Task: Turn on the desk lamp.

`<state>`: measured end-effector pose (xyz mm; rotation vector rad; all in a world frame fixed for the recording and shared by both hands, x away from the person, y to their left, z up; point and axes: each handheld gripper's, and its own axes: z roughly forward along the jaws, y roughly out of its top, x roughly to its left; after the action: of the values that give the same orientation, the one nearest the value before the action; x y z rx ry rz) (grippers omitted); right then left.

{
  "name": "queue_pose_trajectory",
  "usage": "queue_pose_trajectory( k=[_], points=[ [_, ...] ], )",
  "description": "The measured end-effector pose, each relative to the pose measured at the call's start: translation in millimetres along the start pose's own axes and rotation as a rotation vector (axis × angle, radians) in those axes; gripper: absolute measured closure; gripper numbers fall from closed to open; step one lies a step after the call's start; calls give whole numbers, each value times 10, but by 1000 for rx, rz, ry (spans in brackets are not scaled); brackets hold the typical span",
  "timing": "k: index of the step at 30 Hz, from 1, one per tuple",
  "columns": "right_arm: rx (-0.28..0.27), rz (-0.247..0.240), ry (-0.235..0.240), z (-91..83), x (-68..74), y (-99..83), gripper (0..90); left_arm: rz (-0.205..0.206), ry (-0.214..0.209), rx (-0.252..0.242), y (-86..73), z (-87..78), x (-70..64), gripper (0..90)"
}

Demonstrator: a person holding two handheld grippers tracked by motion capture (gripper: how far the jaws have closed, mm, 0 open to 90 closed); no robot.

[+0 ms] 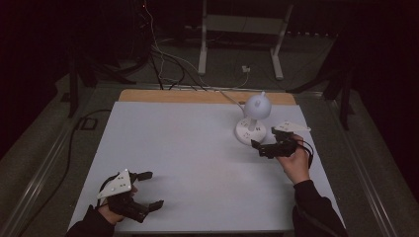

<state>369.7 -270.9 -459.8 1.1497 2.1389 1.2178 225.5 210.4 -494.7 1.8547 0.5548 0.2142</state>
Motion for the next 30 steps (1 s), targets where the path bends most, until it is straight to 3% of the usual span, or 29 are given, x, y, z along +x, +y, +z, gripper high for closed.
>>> queue_pose_trajectory(
  k=[14,23,24,27,28,30],
  points=[
    [29,48,-59,180,-136,-6,54,2,-2,3,1,3,-4,2],
    [59,55,-104,260,-163,-4,215,-4,-2,4,-2,6,-5,2],
    [61,81,-107,270,-170,3,244,-1,-3,6,-2,5,-5,2],
    [73,88,-120,279,-171,10,299,-3,-4,4,0,6,-5,2],
    [76,92,-145,282,-165,17,330,-6,-3,4,-1,7,-5,2],
    [86,91,-139,286,-161,20,339,-4,-3,6,-2,7,-6,2]
  ],
)
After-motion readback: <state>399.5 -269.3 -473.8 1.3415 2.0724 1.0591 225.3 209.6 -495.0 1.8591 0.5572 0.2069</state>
